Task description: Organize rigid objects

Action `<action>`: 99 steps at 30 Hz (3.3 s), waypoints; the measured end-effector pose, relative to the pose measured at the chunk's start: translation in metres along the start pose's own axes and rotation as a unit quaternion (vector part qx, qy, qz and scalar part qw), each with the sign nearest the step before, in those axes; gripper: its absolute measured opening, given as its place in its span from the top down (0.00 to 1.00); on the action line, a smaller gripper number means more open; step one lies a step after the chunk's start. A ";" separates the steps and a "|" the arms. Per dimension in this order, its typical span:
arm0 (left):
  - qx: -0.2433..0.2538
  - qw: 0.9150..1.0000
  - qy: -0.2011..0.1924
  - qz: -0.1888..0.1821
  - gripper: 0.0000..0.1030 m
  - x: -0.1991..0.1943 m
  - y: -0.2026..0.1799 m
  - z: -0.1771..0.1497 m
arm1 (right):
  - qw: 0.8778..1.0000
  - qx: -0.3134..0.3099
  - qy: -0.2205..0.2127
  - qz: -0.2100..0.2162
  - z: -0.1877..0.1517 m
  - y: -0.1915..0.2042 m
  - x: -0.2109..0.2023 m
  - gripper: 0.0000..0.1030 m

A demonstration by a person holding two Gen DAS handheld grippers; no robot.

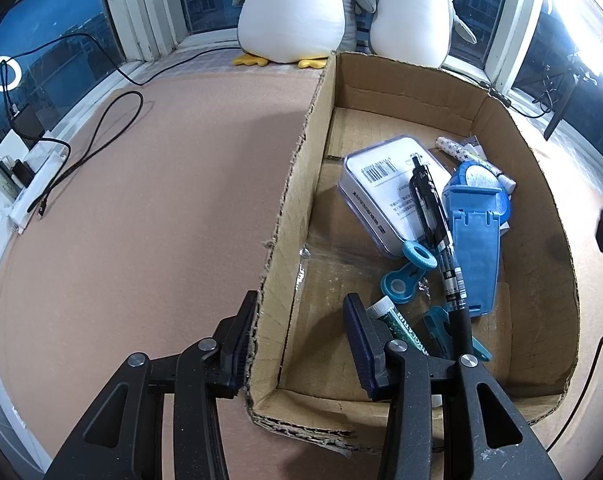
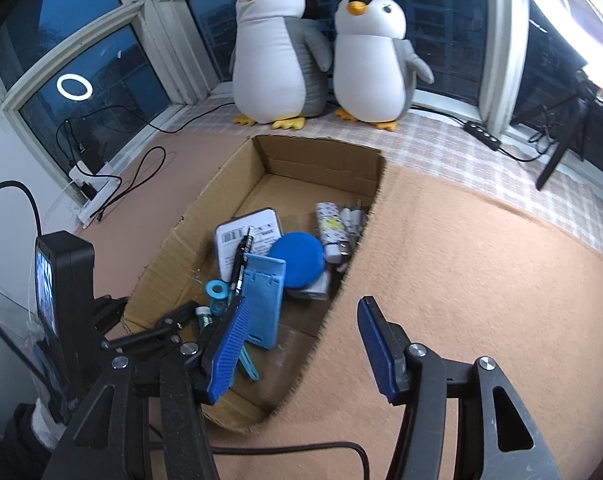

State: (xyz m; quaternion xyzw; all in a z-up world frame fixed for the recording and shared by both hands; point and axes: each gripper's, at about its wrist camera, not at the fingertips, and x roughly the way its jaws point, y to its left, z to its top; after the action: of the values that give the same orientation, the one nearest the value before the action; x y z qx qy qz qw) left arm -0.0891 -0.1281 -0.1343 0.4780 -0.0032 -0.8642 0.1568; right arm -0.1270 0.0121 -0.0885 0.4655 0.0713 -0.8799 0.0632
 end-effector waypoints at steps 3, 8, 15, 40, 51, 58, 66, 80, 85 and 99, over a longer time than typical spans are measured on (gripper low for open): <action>0.005 1.000 -0.009 0.004 0.56 -0.006 -0.001 0.002 | 1.000 0.005 -0.001 -0.011 -0.007 -0.005 -0.006 0.49; 0.016 0.999 -0.026 0.010 0.56 -0.020 -0.004 0.004 | 1.000 0.028 -0.009 -0.010 -0.015 -0.017 -0.019 0.49; 0.034 0.997 -0.063 0.015 0.52 -0.051 -0.014 0.007 | 0.998 0.053 -0.037 -0.018 -0.022 -0.029 -0.050 0.44; 0.094 0.981 -0.165 -0.049 0.31 -0.175 -0.070 -0.011 | 0.991 0.092 -0.092 -0.027 -0.067 -0.034 -0.138 0.28; 0.106 0.972 -0.203 -0.042 0.24 -0.211 -0.079 -0.015 | 0.988 0.087 -0.117 -0.044 -0.069 -0.024 -0.163 0.28; 0.097 0.973 -0.209 -0.028 0.17 -0.216 -0.073 -0.016 | 0.988 0.083 -0.122 -0.042 -0.067 -0.018 -0.163 0.26; 0.095 0.974 -0.202 -0.028 0.14 -0.210 -0.070 -0.016 | 0.988 0.086 -0.119 -0.045 -0.069 -0.020 -0.161 0.25; 0.099 0.975 -0.196 -0.036 0.12 -0.206 -0.073 -0.016 | 0.988 0.097 -0.113 -0.042 -0.071 -0.025 -0.157 0.21; 0.099 0.975 -0.193 -0.039 0.12 -0.205 -0.074 -0.016 | 0.988 0.099 -0.111 -0.040 -0.072 -0.025 -0.157 0.21; 0.099 0.976 -0.191 -0.043 0.11 -0.204 -0.074 -0.018 | 0.989 0.102 -0.105 -0.038 -0.072 -0.025 -0.153 0.21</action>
State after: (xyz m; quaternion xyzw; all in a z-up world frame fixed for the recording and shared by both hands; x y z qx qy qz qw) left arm 0.0062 0.0003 0.0126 0.3165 -0.0983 -0.9410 0.0681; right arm 0.0129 0.0569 -0.0002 0.3717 -0.0081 -0.9282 -0.0112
